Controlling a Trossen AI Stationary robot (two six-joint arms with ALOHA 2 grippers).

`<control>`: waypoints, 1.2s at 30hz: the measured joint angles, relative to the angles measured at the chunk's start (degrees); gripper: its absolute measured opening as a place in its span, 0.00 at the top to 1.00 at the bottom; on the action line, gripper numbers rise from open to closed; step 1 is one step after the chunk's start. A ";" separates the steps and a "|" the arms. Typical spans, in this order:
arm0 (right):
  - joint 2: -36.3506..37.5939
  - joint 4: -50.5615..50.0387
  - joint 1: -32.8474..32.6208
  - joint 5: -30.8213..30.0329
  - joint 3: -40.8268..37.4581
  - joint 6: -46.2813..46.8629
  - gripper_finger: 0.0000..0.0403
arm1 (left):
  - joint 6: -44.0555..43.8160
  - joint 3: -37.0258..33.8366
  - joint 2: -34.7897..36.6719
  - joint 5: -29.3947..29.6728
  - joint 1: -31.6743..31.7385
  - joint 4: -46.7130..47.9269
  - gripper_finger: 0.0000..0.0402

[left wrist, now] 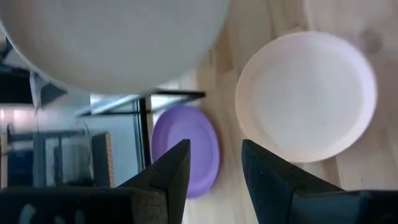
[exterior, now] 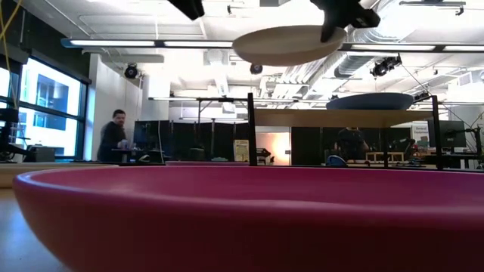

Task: Place and stack plates onto a shelf
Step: Stack the white plate on top of the blue plate on the shelf

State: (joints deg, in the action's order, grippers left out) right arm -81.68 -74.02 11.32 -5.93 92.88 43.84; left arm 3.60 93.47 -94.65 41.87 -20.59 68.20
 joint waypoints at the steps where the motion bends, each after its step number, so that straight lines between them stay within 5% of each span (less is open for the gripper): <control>1: 0.63 -0.50 0.99 0.19 0.00 -0.56 1.00 | -0.73 0.00 0.00 0.00 0.47 0.78 0.67; 25: 4.60 -4.65 36.81 20.05 0.00 -24.85 1.00 | -9.07 0.00 0.22 -0.18 12.96 8.34 0.67; 36: 4.60 -9.02 46.16 21.05 0.00 -28.47 1.00 | -8.97 0.00 0.24 -0.81 16.75 9.16 0.67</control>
State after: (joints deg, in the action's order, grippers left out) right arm -77.08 -83.04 57.48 15.12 92.88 15.37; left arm -5.37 93.47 -94.41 41.05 -3.85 77.36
